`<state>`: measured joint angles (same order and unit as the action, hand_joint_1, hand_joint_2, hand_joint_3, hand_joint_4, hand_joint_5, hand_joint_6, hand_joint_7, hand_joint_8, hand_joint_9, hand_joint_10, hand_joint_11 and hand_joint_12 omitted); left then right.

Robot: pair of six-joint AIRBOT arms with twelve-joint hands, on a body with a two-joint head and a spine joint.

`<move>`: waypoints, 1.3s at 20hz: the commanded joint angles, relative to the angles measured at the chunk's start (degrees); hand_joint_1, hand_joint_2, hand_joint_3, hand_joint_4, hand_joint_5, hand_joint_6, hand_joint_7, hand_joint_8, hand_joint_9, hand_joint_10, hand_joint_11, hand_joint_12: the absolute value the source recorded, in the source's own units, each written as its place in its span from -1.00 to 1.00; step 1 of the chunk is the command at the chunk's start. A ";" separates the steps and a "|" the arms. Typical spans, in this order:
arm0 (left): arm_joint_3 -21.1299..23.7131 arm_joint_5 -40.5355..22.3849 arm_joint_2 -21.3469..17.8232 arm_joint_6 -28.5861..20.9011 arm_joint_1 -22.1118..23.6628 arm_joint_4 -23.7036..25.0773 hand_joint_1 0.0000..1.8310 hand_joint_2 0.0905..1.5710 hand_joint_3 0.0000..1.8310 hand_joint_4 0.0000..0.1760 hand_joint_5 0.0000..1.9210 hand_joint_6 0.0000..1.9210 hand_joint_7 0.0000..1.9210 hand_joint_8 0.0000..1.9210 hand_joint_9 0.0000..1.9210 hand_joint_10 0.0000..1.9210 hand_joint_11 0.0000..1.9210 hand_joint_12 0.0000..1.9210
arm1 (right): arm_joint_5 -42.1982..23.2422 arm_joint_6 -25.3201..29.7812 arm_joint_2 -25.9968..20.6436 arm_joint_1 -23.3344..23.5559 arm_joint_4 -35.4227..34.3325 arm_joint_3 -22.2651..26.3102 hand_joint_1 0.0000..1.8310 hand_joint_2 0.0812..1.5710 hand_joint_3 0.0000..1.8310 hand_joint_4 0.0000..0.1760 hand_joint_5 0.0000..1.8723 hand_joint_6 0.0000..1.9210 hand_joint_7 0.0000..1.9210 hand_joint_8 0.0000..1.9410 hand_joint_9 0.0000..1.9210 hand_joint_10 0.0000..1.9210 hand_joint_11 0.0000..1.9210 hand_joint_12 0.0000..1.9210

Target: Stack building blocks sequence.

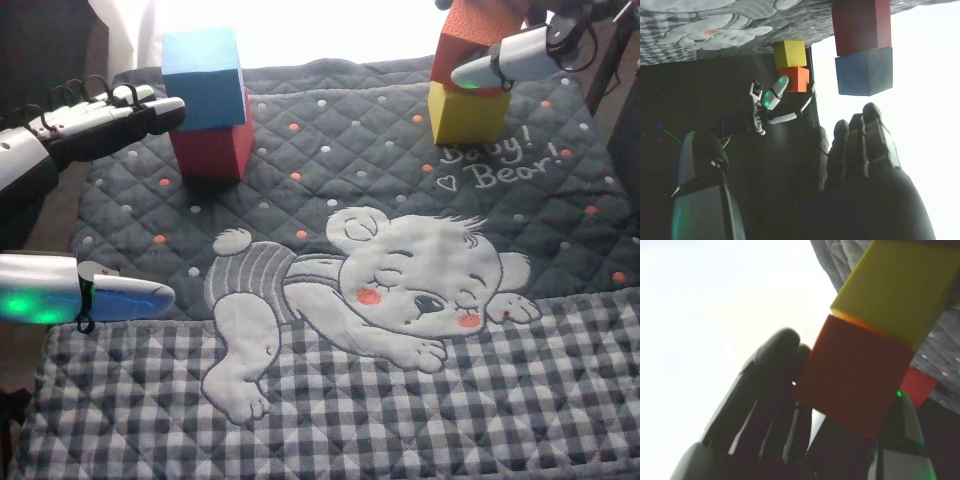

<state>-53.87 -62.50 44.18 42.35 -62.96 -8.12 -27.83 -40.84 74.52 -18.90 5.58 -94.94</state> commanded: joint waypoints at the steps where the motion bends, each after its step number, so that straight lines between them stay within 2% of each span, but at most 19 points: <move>1: -0.14 -7.28 0.15 -0.50 0.72 -0.39 -0.11 0.04 -1.00 -0.37 -0.75 -1.00 -0.93 -1.00 -0.98 -1.00 -1.00 -0.77 | -3.45 -0.69 -0.35 -0.33 -0.18 -0.40 0.49 0.41 -1.00 -1.00 0.02 0.03 -0.14 0.16 -0.01 0.24 0.01 0.18; 4: -0.14 -7.31 0.15 -0.50 0.72 -0.39 -0.12 0.04 -1.00 -0.39 -0.75 -1.00 -0.92 -1.00 -0.98 -1.00 -1.00 -0.75 | -3.38 -0.69 -0.43 -0.42 -0.18 -0.38 0.48 0.43 -1.00 -1.00 -0.04 0.02 -0.19 0.28 0.00 0.28 0.02 0.08; 5: -0.15 -7.31 0.15 -0.50 0.72 -0.39 -0.12 0.03 -1.00 -0.39 -0.75 -1.00 -0.93 -1.00 -0.98 -1.00 -1.00 -0.74 | -3.37 -0.69 -0.49 -0.44 -0.18 -0.34 0.59 0.41 -1.00 -1.00 -0.18 -0.57 -0.14 0.27 -0.07 0.27 -0.19 -0.12; 6: -0.15 -7.31 0.15 -0.50 0.72 -0.39 -0.12 0.03 -1.00 -0.33 -0.75 -1.00 -0.93 -1.00 -0.99 -1.00 -1.00 -0.74 | -3.37 -0.69 -0.55 -0.44 -0.18 -0.28 0.61 0.43 -1.00 -1.00 -0.17 -0.85 -0.19 0.31 -0.09 0.28 -0.22 -0.22; 7: -0.17 -7.30 0.15 -0.50 0.73 -0.39 -0.12 0.03 -1.00 -0.34 -0.75 -1.00 -0.93 -1.00 -0.99 -1.00 -1.00 -0.77 | -3.37 -0.69 -0.64 -0.44 -0.18 -0.17 0.49 0.38 -1.00 -1.00 -0.28 -0.97 -0.43 -0.49 -0.26 -0.41 -0.28 -0.30; 8: -0.19 -7.30 0.15 -0.50 0.73 -0.39 -0.11 0.04 -1.00 -0.33 -0.75 -1.00 -0.93 -1.00 -0.99 -1.00 -1.00 -0.78 | -3.37 -0.67 -0.71 -0.44 -0.18 -0.09 0.46 0.37 -1.00 -1.00 -0.35 -0.99 -0.43 -0.84 -0.25 -0.74 -0.33 -0.32; 9: -0.20 -7.30 0.15 -0.50 0.74 -0.39 -0.11 0.04 -1.00 -0.32 -0.75 -1.00 -0.93 -1.00 -0.99 -1.00 -1.00 -0.78 | -3.37 -0.66 -0.75 -0.44 -0.18 -0.05 0.42 0.34 -1.00 -1.00 -0.44 -1.00 -0.43 -0.96 -0.22 -0.88 -0.44 -0.26; 11: -0.25 -7.30 0.15 -0.50 0.74 -0.39 -0.12 0.03 -1.00 -0.32 -0.75 -1.00 -0.92 -1.00 -0.99 -1.00 -1.00 -0.84 | -3.38 -0.64 -0.95 -0.44 -0.18 0.09 0.38 0.31 -1.00 -1.00 -0.50 -1.00 -0.35 -1.00 -0.21 -0.97 -0.63 -0.15; 13: -0.28 -7.30 0.15 -0.50 0.74 -0.39 -0.14 0.04 -1.00 -0.36 -0.74 -1.00 -0.91 -1.00 -0.98 -1.00 -1.00 -0.77 | -3.39 -0.62 -1.11 -0.44 -0.18 0.21 0.37 0.31 -1.00 -0.84 -0.55 -1.00 -0.41 -1.00 -0.19 -0.97 -0.71 -0.06; 15: -0.31 -7.31 0.15 -0.50 0.74 -0.39 -0.14 0.03 -1.00 -0.23 -0.75 -1.00 -0.91 -1.00 -0.96 -0.99 -1.00 -0.71 | -3.42 -0.62 -1.33 -0.44 -0.19 0.44 0.38 0.31 -1.00 -0.70 -0.62 -1.00 -0.56 -1.00 -0.30 -1.00 -0.75 -0.02; 16: -0.32 -7.33 0.16 -0.50 0.74 -0.39 -0.13 0.04 -1.00 -0.28 -0.75 -1.00 -0.91 -1.00 -0.96 -0.99 -1.00 -0.71 | -3.68 -0.62 -1.74 -0.44 -0.20 0.82 0.34 0.31 -1.00 -0.56 -0.65 -1.00 -0.60 -1.00 -0.40 -1.00 -0.81 0.03; 18: -0.32 -7.33 0.16 -0.50 0.74 -0.39 -0.12 0.04 -1.00 -0.08 -0.77 -1.00 -0.92 -1.00 -0.97 -1.00 -1.00 -0.70 | -4.83 -0.62 -2.47 -0.49 -0.22 1.66 0.26 0.29 -1.00 -0.18 -0.71 -1.00 -0.62 -1.00 -0.53 -1.00 -0.92 0.09; 19: -0.34 -7.33 0.16 -0.50 0.74 -0.40 -0.11 0.03 -1.00 -0.15 -0.76 -1.00 -0.92 -1.00 -0.98 -1.00 -1.00 -0.77 | -6.18 -0.59 -3.29 -0.62 -0.23 2.68 0.22 0.28 -1.00 0.07 -0.75 -1.00 -0.65 -1.00 -0.58 -1.00 -0.99 0.11; 20: -0.36 -7.33 0.16 -0.50 0.74 -0.40 -0.11 0.02 -1.00 -0.11 -0.76 -1.00 -0.92 -1.00 -0.97 -1.00 -1.00 -0.79 | -8.66 -0.20 -4.55 -0.80 -0.23 4.27 0.19 0.28 -1.00 0.15 -0.78 -1.00 -0.67 -1.00 -0.58 -1.00 -1.00 0.15; 21: -0.36 -7.34 0.16 -0.50 0.74 -0.40 -0.13 0.02 -1.00 -0.04 -0.77 -1.00 -0.92 -1.00 -0.97 -1.00 -1.00 -0.75 | -9.81 0.15 -5.07 -0.96 -0.23 4.92 0.14 0.27 -1.00 0.30 -0.82 -1.00 -0.73 -1.00 -0.63 -1.00 -1.00 0.10; 23: -0.38 -7.40 0.16 -0.50 0.74 -0.41 -0.12 0.03 -1.00 0.02 -0.76 -1.00 -0.92 -1.00 -0.96 -1.00 -1.00 -0.74 | -13.80 1.20 -6.69 -1.42 -0.23 7.17 0.10 0.25 -1.00 0.25 -0.87 -1.00 -0.76 -1.00 -0.72 -1.00 -1.00 -0.01; 24: -0.40 -7.42 0.17 -0.50 0.74 -0.51 -0.13 0.03 -1.00 0.00 -0.76 -1.00 -0.91 -1.00 -0.96 -1.00 -1.00 -0.72 | -15.32 1.21 -7.31 -1.42 -0.23 8.31 0.11 0.24 -1.00 0.45 -0.87 -1.00 -0.78 -1.00 -0.76 -1.00 -1.00 -0.09; 25: -0.44 -7.43 0.19 -0.50 0.73 -0.59 -0.11 0.04 -1.00 -0.12 -0.76 -1.00 -0.90 -1.00 -0.96 -1.00 -1.00 -0.71 | -16.38 1.21 -7.46 -1.42 -0.10 8.87 0.06 0.23 -1.00 0.59 -0.90 -1.00 -0.81 -1.00 -0.78 -1.00 -1.00 -0.12; 26: -0.45 -7.42 0.21 -0.50 0.73 -0.62 -0.12 0.03 -1.00 -0.08 -0.76 -1.00 -0.90 -1.00 -0.96 -1.00 -1.00 -0.71 | -17.17 1.22 -7.49 -1.42 0.15 9.21 0.06 0.23 -1.00 0.59 -0.91 -1.00 -0.82 -1.00 -0.78 -1.00 -1.00 -0.17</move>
<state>-54.00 -62.92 44.18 42.30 -62.96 -8.12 -37.52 -39.83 67.46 -20.93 6.70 -85.56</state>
